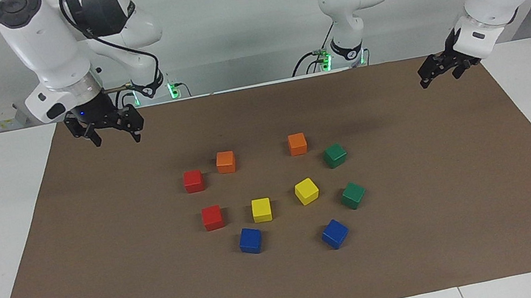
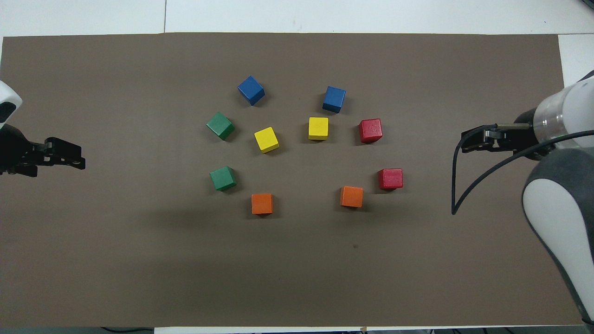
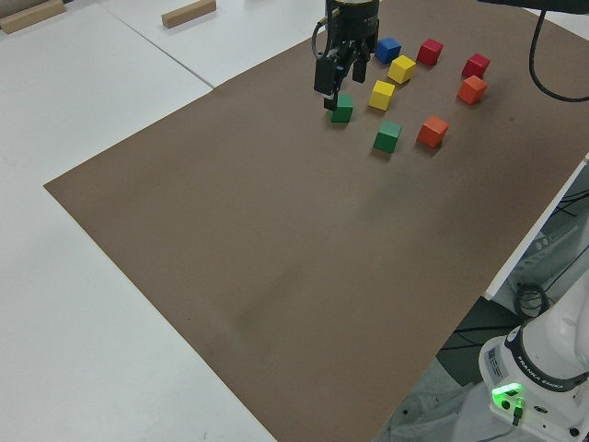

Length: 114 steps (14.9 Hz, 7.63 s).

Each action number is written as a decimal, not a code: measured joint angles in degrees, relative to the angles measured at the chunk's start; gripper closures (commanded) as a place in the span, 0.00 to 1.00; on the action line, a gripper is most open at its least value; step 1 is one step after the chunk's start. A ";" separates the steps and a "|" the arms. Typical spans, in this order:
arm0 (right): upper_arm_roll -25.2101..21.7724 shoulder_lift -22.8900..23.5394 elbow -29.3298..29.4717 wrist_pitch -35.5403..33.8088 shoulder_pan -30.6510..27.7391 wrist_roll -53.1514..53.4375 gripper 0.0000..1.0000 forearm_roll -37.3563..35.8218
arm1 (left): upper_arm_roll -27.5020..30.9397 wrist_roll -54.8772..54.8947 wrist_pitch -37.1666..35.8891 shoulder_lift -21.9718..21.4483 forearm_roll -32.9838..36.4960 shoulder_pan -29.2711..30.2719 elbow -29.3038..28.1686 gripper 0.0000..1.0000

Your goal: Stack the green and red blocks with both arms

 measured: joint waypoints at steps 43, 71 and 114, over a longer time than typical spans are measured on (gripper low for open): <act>-0.01 10.17 -25.60 37.08 10.26 1.73 1.00 0.01 | -1.43 -37.42 35.72 11.22 0.00 -22.73 -17.32 0.00; -1.28 13.87 -17.05 32.17 -12.03 -23.05 1.00 -0.04 | -0.11 -30.01 33.52 11.60 0.32 -22.72 -18.31 1.00; 0.42 24.24 7.23 17.04 8.38 1.31 0.07 0.00 | -0.58 2.07 36.99 11.57 0.45 1.85 -18.05 0.00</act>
